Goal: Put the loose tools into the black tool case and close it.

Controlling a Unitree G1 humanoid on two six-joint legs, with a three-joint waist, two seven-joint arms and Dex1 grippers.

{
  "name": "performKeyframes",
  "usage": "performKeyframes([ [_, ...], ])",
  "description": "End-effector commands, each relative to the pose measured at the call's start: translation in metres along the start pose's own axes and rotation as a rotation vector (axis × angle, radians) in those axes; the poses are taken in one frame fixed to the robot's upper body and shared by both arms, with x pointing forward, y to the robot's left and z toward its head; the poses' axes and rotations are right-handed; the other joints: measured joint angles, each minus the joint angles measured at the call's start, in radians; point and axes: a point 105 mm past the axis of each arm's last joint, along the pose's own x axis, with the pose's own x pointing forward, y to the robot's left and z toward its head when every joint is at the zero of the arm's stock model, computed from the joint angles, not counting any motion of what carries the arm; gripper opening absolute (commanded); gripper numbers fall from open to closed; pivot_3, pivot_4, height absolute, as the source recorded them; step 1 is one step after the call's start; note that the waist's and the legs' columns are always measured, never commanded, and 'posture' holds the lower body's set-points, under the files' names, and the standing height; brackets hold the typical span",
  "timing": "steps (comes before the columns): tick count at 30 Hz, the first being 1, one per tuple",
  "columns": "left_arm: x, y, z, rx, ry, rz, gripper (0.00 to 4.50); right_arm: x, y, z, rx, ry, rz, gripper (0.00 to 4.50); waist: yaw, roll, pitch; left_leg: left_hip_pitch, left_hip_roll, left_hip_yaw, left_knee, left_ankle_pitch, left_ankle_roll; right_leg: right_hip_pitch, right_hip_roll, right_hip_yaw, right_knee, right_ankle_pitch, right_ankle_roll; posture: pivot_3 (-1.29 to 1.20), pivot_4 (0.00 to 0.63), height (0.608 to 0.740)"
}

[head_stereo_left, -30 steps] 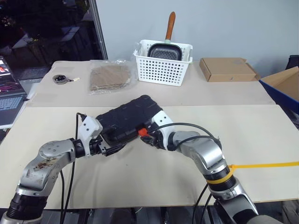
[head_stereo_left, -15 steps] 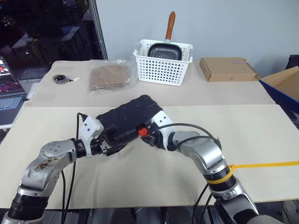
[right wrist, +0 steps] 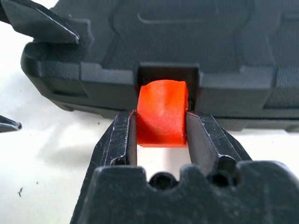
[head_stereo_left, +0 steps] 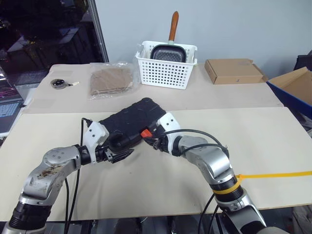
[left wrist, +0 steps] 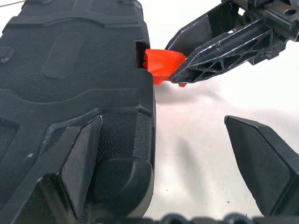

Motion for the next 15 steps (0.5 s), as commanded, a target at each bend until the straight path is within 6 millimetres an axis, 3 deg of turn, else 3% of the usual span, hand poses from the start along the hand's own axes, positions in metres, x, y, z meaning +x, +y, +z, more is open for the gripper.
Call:
performKeyframes([
  [1, 0.003, -0.004, -0.005, -0.011, 0.022, -0.014, 4.50, 0.001, 0.002, 0.022, -0.043, -0.123, 0.010, 1.75, -0.001, 0.000, 0.000, 0.000, 0.000, 0.000, 0.000, 0.000, 0.000, 0.000, 0.000, 0.000, 0.000, 0.000, 0.000, 0.00, 0.150, 0.740],
  [8, 0.005, -0.005, -0.007, -0.016, 0.023, -0.012, 4.50, 0.011, -0.006, 0.003, -0.038, -0.097, 0.001, 1.75, -0.004, 0.000, 0.000, 0.001, 0.000, 0.000, 0.000, 0.000, 0.000, 0.000, 0.000, 0.001, 0.001, 0.000, 0.000, 0.00, 0.150, 0.740],
  [11, 0.005, -0.005, -0.007, -0.020, 0.022, -0.009, 4.50, 0.012, -0.009, -0.003, -0.048, -0.093, -0.005, 2.44, -0.003, 0.000, 0.000, 0.001, 0.000, 0.000, 0.000, 0.000, 0.000, 0.000, 0.000, 0.001, 0.001, 0.000, 0.000, 0.00, 0.150, 0.740],
  [14, 0.005, -0.004, -0.007, -0.024, 0.019, -0.003, 4.50, 0.007, -0.011, -0.004, -0.045, -0.089, 0.006, 3.47, -0.002, 0.000, 0.000, 0.001, 0.000, 0.000, 0.000, 0.000, 0.000, 0.000, 0.000, 0.001, 0.001, 0.000, 0.000, 0.00, 0.150, 0.740],
  [15, 0.005, -0.004, -0.007, -0.026, 0.017, -0.001, 4.50, 0.003, -0.013, -0.002, -0.046, -0.091, 0.009, 3.47, -0.001, 0.000, 0.000, 0.001, 0.000, 0.000, 0.000, 0.000, 0.000, 0.000, 0.000, 0.001, 0.001, 0.000, 0.000, 0.00, 0.150, 0.740],
])
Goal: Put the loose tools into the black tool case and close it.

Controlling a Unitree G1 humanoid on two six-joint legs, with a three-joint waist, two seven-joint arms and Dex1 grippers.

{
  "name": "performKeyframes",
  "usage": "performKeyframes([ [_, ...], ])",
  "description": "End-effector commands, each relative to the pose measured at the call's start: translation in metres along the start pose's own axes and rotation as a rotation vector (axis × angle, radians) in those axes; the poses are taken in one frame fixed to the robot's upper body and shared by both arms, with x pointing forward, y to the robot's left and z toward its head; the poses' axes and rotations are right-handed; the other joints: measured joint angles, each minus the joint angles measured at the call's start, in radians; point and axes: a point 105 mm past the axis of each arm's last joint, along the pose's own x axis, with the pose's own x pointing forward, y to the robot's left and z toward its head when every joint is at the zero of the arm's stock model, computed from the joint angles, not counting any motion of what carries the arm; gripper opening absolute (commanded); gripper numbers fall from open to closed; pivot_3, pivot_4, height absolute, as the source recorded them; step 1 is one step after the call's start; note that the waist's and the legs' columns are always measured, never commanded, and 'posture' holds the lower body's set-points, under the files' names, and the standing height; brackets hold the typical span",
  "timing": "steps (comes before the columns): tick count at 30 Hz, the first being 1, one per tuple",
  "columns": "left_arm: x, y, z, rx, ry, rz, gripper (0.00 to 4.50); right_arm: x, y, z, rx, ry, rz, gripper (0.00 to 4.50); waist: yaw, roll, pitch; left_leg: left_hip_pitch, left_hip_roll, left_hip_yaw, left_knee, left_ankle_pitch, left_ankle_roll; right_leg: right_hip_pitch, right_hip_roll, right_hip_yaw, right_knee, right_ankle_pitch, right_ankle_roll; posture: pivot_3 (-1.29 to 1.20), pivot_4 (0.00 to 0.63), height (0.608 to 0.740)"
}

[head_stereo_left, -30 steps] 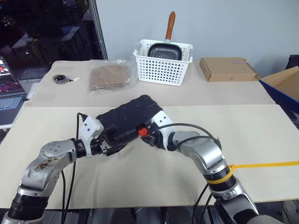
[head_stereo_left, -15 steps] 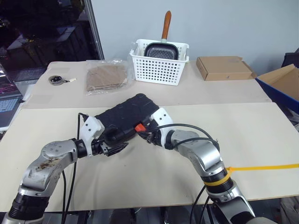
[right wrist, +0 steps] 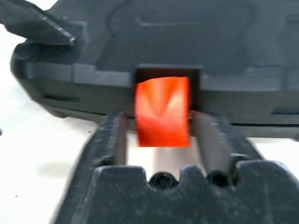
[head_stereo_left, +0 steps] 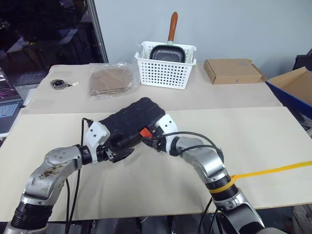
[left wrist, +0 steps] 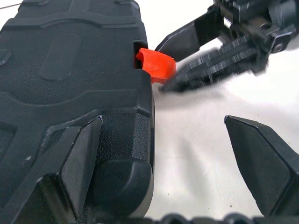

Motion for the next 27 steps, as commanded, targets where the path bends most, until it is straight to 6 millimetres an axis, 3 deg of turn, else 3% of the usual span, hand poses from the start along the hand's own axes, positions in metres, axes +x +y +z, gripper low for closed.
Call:
performKeyframes([
  [1, 0.002, -0.004, -0.006, -0.022, 0.020, -0.013, 4.50, -0.016, -0.009, 0.014, -0.035, -0.044, -0.007, 3.47, 0.001, 0.000, 0.000, 0.000, 0.000, 0.000, 0.000, 0.000, 0.000, 0.000, 0.000, 0.000, 0.000, 0.000, 0.000, 0.00, 0.150, 0.740],
  [7, 0.003, -0.002, -0.006, -0.022, 0.014, -0.006, 4.50, -0.038, -0.010, 0.019, -0.039, -0.024, 0.024, 3.47, 0.005, 0.000, 0.000, 0.000, 0.000, 0.000, 0.000, 0.000, 0.000, 0.000, -0.001, 0.000, -0.001, 0.000, 0.000, 0.00, 0.150, 0.740],
  [11, 0.004, 0.000, -0.006, -0.020, 0.013, -0.002, 4.50, -0.043, -0.013, 0.022, 0.013, -0.031, 0.013, 2.44, 0.003, 0.000, 0.000, 0.000, 0.000, 0.000, 0.000, 0.000, 0.000, 0.000, 0.000, 0.000, -0.001, 0.000, 0.000, 0.00, 0.150, 0.740],
  [18, 0.005, 0.001, -0.007, -0.015, 0.016, 0.000, 4.50, -0.029, -0.016, 0.032, 0.130, -0.087, -0.023, 0.06, 0.003, 0.000, 0.000, 0.000, 0.000, 0.000, 0.000, 0.000, 0.000, 0.000, 0.000, 0.000, -0.001, 0.000, 0.000, 0.00, 0.150, 0.740],
  [27, 0.004, 0.000, -0.009, -0.014, 0.018, 0.007, 4.50, -0.018, -0.014, 0.016, 0.160, -0.031, -0.036, 0.06, 0.003, 0.000, 0.000, 0.000, 0.000, 0.000, 0.000, 0.000, 0.000, 0.000, 0.000, 0.000, -0.001, 0.000, 0.000, 0.00, 0.150, 0.740],
])
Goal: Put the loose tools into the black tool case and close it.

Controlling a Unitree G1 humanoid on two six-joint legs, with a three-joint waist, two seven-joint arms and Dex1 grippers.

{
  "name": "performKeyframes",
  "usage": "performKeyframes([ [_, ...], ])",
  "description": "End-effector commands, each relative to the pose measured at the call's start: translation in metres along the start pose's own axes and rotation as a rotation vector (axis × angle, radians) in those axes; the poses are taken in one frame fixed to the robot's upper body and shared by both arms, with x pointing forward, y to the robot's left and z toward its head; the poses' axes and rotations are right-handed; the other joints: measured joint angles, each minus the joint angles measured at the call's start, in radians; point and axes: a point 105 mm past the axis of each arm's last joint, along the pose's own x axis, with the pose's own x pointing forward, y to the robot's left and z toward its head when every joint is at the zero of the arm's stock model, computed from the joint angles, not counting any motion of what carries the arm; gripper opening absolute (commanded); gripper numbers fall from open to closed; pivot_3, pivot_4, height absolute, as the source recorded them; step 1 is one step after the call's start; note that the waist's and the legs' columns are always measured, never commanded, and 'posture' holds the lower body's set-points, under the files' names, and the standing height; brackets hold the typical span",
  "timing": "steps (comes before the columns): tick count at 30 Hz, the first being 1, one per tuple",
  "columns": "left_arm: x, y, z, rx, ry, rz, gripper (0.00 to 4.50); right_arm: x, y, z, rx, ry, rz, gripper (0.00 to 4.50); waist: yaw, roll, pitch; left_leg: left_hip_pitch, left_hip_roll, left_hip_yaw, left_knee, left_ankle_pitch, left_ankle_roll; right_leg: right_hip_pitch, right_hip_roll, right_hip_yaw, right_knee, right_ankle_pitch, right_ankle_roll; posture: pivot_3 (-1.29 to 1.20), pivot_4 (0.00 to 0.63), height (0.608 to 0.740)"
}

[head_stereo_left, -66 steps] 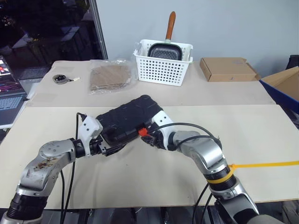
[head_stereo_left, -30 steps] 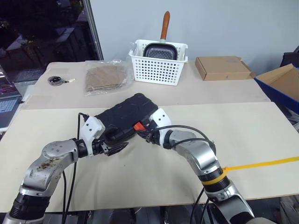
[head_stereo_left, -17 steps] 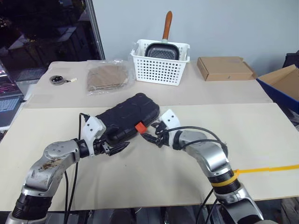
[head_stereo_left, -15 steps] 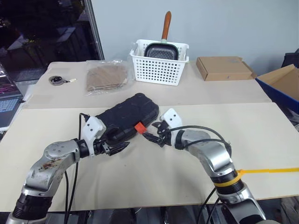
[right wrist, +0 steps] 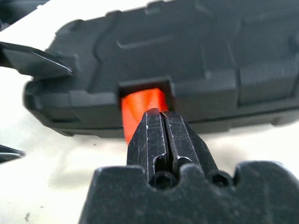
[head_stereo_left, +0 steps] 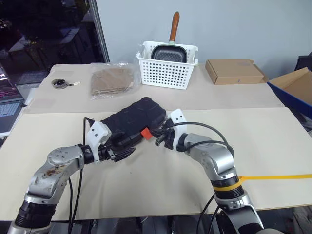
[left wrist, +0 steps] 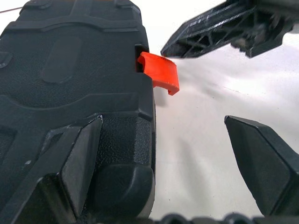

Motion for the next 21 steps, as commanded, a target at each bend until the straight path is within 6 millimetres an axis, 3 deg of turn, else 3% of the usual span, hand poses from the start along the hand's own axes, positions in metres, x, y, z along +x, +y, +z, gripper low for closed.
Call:
performKeyframes([
  [1, 0.001, -0.001, -0.010, -0.018, 0.028, 0.001, 4.50, 0.002, 0.008, 0.005, -0.016, -0.015, 0.025, 0.06, -0.001, 0.000, 0.000, 0.000, 0.000, 0.000, 0.000, 0.000, 0.000, 0.000, 0.000, 0.000, 0.000, 0.000, 0.000, 0.00, 0.150, 0.740],
  [15, 0.002, -0.002, -0.012, -0.023, 0.022, 0.007, 4.50, 0.020, 0.018, -0.002, -0.030, 0.009, 0.050, 0.06, -0.007, 0.000, 0.000, 0.002, 0.000, 0.000, 0.000, 0.000, 0.000, 0.000, 0.000, 0.001, 0.002, 0.000, 0.000, 0.00, 0.150, 0.740],
  [21, 0.002, -0.001, -0.012, -0.024, 0.020, 0.012, 4.50, 0.006, 0.019, 0.006, -0.041, -0.040, 0.105, 0.06, -0.005, 0.000, 0.000, 0.002, 0.000, 0.000, 0.000, 0.001, -0.001, 0.000, 0.001, 0.001, 0.003, 0.000, -0.001, 0.00, 0.150, 0.740],
])
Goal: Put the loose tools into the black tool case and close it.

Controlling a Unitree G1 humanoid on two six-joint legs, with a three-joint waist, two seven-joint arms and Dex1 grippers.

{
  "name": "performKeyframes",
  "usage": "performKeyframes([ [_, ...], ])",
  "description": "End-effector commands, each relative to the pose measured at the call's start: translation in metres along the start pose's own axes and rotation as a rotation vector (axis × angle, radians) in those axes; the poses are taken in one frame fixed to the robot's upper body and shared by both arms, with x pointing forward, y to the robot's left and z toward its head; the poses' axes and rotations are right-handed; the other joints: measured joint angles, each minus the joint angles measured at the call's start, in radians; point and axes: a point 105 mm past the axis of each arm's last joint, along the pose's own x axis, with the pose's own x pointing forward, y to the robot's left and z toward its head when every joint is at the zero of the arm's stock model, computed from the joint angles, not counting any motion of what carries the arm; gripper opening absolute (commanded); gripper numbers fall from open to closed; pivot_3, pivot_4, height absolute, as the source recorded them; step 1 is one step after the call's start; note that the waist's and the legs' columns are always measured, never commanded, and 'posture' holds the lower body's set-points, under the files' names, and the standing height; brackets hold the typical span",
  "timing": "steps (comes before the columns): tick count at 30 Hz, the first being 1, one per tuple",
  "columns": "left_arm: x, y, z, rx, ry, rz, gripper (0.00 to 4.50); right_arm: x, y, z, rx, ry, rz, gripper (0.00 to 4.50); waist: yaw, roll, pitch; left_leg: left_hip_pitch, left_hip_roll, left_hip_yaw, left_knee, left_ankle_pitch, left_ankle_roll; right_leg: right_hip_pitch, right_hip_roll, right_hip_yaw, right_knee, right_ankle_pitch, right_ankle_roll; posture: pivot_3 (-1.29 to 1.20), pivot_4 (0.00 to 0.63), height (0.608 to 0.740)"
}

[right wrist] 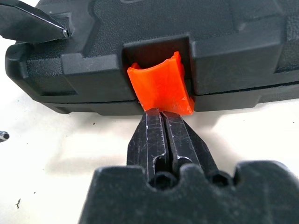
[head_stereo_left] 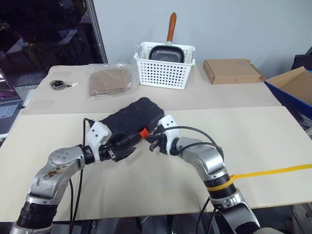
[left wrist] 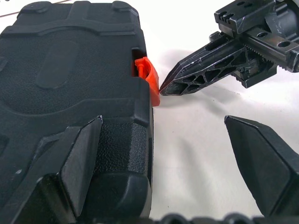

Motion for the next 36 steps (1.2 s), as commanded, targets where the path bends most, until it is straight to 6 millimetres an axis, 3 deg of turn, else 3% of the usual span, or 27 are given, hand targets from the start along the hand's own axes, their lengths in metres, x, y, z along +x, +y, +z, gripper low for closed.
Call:
performKeyframes([
  [1, 0.000, -0.001, -0.010, -0.023, 0.031, 0.002, 4.50, -0.015, 0.008, 0.025, -0.037, -0.129, 0.080, 0.06, 0.002, 0.000, 0.000, 0.000, 0.000, 0.000, 0.000, 0.000, 0.000, 0.000, 0.000, 0.000, 0.000, 0.000, 0.000, 0.00, 0.150, 0.740],
  [5, 0.001, -0.002, -0.010, -0.023, 0.030, 0.001, 4.50, -0.019, 0.012, 0.035, -0.026, -0.205, 0.117, 0.06, 0.002, 0.000, 0.000, -0.001, 0.000, 0.000, 0.000, -0.001, 0.001, 0.000, 0.000, 0.000, -0.002, 0.000, 0.000, 0.00, 0.150, 0.740],
  [9, 0.001, -0.002, -0.010, -0.023, 0.029, 0.002, 4.50, -0.010, 0.013, 0.038, -0.019, -0.250, 0.098, 0.06, 0.001, 0.000, 0.000, -0.001, 0.000, 0.000, 0.000, 0.000, 0.001, 0.000, 0.000, 0.000, -0.002, 0.000, 0.000, 0.00, 0.150, 0.740],
  [17, 0.001, -0.002, -0.010, -0.025, 0.026, 0.006, 4.50, 0.012, 0.000, 0.025, -0.063, -0.248, -0.014, 0.06, 0.001, 0.000, 0.000, 0.000, 0.000, 0.001, 0.000, 0.000, 0.001, 0.001, -0.001, 0.000, -0.002, 0.000, 0.000, 0.00, 0.150, 0.740],
  [36, 0.003, -0.004, -0.008, -0.027, 0.022, 0.009, 4.50, 0.022, -0.007, -0.017, 0.017, -0.121, -0.067, 0.06, -0.002, 0.000, 0.000, 0.011, 0.002, 0.001, -0.001, 0.000, 0.000, 0.012, -0.001, 0.001, -0.001, 0.000, 0.000, 0.00, 0.150, 0.740],
])
